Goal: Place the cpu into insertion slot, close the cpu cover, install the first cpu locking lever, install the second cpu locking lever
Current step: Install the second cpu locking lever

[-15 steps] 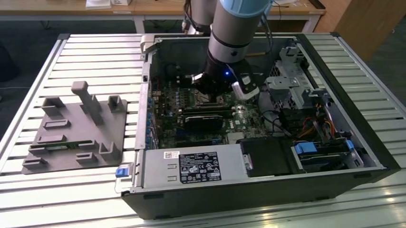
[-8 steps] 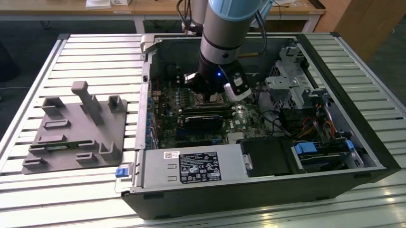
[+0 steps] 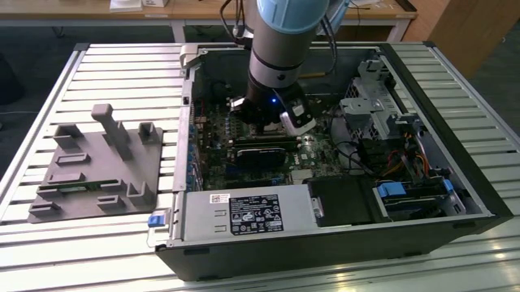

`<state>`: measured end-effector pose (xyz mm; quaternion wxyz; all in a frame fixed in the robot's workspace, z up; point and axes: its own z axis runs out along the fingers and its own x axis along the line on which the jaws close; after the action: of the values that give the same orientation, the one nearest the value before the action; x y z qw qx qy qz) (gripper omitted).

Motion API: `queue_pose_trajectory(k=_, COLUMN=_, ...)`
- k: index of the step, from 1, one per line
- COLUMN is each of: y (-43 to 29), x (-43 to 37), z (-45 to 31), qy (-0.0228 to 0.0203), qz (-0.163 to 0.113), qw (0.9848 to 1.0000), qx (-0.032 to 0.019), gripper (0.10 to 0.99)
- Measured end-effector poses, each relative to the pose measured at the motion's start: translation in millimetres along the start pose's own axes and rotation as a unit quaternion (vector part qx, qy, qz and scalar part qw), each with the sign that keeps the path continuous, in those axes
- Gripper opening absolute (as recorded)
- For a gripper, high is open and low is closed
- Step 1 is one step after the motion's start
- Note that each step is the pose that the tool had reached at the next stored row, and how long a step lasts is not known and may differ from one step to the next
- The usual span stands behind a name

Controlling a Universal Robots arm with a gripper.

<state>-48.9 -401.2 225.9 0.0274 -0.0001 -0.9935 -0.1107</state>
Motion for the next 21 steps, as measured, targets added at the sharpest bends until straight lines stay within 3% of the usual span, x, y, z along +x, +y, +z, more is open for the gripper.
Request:
queue_pose_trajectory(k=8, y=-3.0, x=-0.2, z=13.2, qy=-0.0014, qz=0.007, qw=1.0000, qx=-0.0014, gripper=0.106)
queue_pose_trajectory(k=13, y=-6.0, x=1.0, z=13.1, qy=-0.0016, qz=0.007, qw=0.9999, qx=-0.0140, gripper=0.106)
queue_pose_trajectory(k=21, y=-8.9, x=12.2, z=16.7, qy=-0.0032, qz=0.008, qw=0.9998, qx=-0.0174, gripper=0.106)
